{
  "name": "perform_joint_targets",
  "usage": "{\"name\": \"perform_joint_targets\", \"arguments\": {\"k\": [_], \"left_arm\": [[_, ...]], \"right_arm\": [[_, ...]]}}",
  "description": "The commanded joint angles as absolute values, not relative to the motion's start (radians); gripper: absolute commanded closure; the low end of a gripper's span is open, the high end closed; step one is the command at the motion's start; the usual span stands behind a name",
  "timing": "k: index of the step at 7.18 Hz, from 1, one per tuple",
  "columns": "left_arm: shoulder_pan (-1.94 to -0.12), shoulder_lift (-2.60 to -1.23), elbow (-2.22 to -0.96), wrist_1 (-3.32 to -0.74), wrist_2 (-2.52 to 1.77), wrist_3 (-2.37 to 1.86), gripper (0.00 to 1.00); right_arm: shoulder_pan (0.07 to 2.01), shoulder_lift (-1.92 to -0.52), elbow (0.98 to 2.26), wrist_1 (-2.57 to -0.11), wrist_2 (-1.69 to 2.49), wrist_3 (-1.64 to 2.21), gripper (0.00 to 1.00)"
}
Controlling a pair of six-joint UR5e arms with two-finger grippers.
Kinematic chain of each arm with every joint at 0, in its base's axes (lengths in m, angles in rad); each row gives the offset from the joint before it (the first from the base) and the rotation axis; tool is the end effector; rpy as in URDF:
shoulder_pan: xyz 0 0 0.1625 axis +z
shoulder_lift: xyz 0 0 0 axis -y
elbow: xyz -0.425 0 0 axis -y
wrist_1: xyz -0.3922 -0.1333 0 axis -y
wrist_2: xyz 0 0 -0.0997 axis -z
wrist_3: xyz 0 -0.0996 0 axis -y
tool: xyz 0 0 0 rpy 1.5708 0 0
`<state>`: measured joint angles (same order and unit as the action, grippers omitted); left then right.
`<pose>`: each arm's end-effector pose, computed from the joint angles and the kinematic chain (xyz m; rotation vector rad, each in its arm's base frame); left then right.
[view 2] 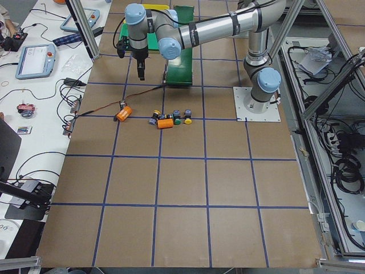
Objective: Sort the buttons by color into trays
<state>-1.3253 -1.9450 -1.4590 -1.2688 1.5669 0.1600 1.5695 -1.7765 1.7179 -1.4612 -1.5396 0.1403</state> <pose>0.0253 -0.6511 0.3608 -0.1339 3.1340 -0.0621 0.1359 -0.3994 0.4970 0.2214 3.1050 0.0826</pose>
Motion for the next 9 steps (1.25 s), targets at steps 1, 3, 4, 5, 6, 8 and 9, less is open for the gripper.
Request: {"name": "perform_joint_targets", "arguments": {"k": [1,3,4,5,6,8,9], "left_arm": [[-1.252,-2.047,-1.459,-1.166,1.580,0.157,0.00],[-1.252,-2.140,-1.457,-1.091,1.588,-0.059,0.00],[-1.258,-2.172,-1.457,-0.995,1.582,-0.127,0.00],[-1.276,-2.196,-1.454,-0.974,1.586,-0.174,0.00],[-1.282,-2.233,-1.427,-0.888,1.582,-0.189,0.00],[-1.296,-2.296,-1.397,-0.864,1.589,-0.183,0.00],[-1.296,-2.322,-1.387,-0.861,1.589,-0.187,0.00]], "right_arm": [[1.571,-1.776,1.718,-1.466,-1.540,0.135,0.00],[1.569,-1.778,1.718,-1.460,-1.542,0.137,0.00],[1.571,-1.776,1.720,-1.462,-1.540,0.150,0.00],[1.571,-1.776,1.718,-1.468,-1.540,0.150,0.00],[1.571,-1.776,1.718,-1.462,-1.542,0.140,0.00],[1.571,-1.776,1.720,-1.462,-1.542,0.137,0.00],[1.569,-1.776,1.718,-1.463,-1.542,0.138,0.00]]}}
